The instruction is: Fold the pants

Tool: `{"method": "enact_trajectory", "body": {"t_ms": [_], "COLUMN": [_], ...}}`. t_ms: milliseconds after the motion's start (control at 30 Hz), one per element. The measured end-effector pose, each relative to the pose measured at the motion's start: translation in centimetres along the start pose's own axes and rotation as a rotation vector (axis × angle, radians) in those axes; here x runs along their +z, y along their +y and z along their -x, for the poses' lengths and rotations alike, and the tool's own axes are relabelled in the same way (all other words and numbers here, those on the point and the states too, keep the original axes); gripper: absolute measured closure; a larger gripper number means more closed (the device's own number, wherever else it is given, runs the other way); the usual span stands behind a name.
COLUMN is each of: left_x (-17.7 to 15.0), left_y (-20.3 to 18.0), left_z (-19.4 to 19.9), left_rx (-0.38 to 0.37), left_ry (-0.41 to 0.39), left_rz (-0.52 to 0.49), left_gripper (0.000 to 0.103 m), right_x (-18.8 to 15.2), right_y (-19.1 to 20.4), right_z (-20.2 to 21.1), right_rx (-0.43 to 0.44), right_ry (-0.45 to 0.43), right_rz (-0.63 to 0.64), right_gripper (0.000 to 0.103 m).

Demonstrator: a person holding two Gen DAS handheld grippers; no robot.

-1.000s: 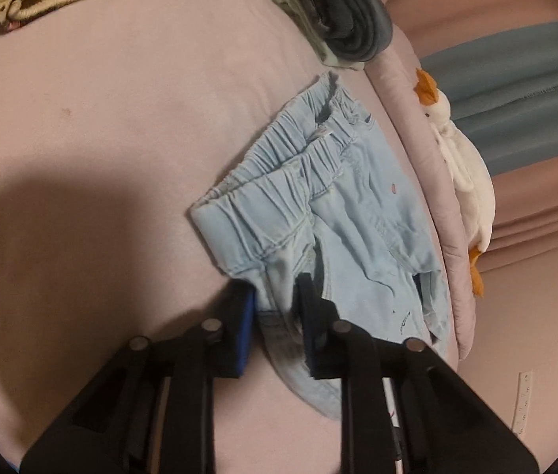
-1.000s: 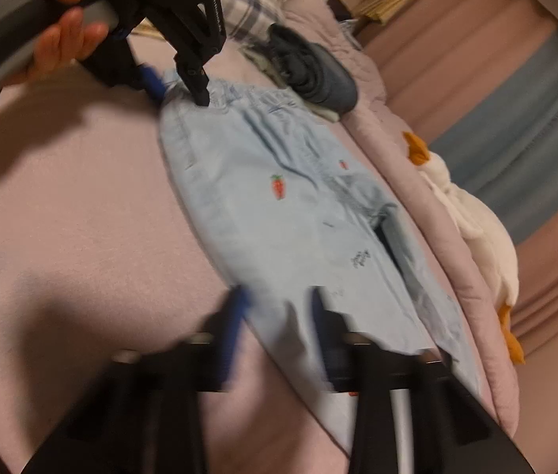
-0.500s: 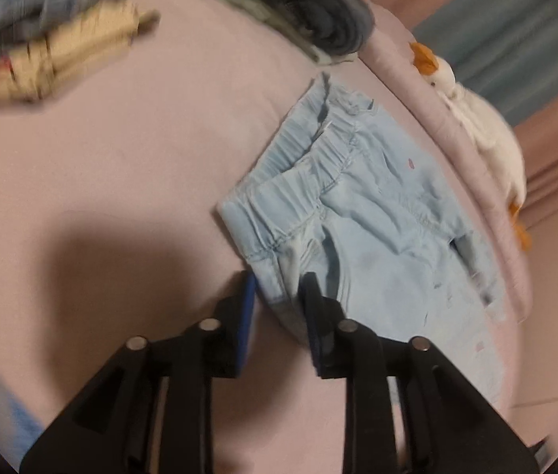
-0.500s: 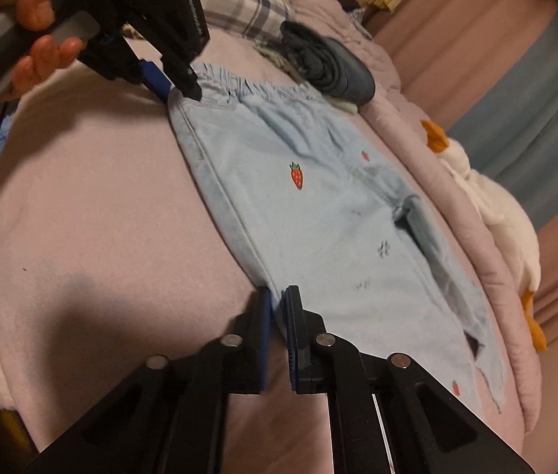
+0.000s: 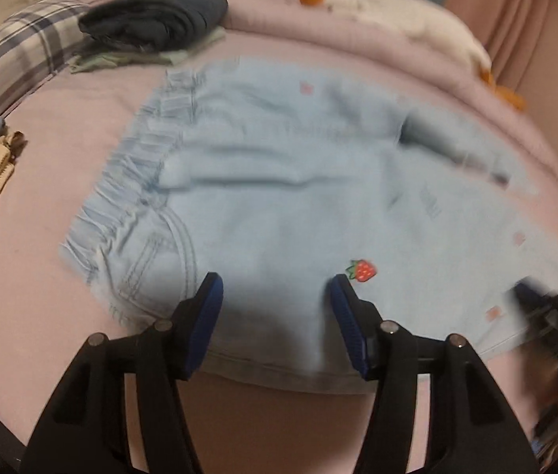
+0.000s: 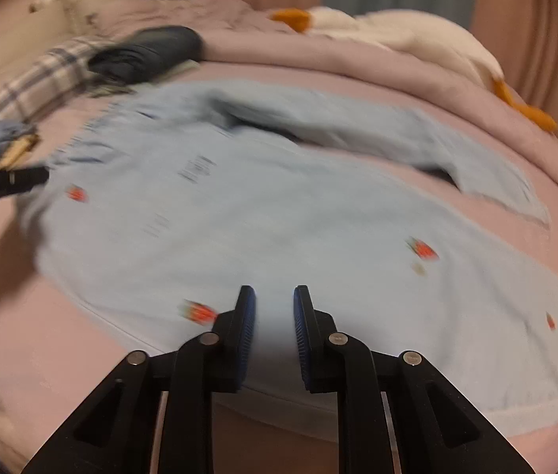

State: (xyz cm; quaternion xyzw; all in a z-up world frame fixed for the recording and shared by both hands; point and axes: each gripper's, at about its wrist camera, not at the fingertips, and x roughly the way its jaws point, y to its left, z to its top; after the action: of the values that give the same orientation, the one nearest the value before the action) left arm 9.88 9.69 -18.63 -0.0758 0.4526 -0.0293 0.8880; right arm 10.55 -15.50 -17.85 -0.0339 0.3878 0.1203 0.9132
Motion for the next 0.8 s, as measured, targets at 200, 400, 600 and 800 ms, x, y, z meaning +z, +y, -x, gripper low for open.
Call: {"method": "enact_trajectory", "body": {"t_ms": [200, 400, 600, 800], "left_x": [0.1, 0.0, 2.1, 0.4], "left_y": [1.8, 0.0, -4.0, -6.2], "left_z": [0.3, 1.9, 1.2, -1.6], "left_rx": [-0.036, -0.004, -0.047, -0.001], "left_ry": [-0.004, -0.014, -0.025, 0.042], "left_rz": [-0.023, -0.047, -0.139, -0.292], "left_gripper": [0.05, 0.049, 0.046, 0.038], "right_x": [-5.6, -7.5, -2.2, 0.1], "right_y": [-14.4, -22.4, -13.6, -3.7], "right_z": [3.8, 7.2, 6.8, 2.3], "right_rx": [-0.189, -0.595, -0.263, -0.044], "right_ry": [0.004, 0.093, -0.037, 0.035], "right_rz": [-0.348, -0.513, -0.333, -0.08], "right_gripper": [0.086, 0.085, 0.085, 0.065]}}
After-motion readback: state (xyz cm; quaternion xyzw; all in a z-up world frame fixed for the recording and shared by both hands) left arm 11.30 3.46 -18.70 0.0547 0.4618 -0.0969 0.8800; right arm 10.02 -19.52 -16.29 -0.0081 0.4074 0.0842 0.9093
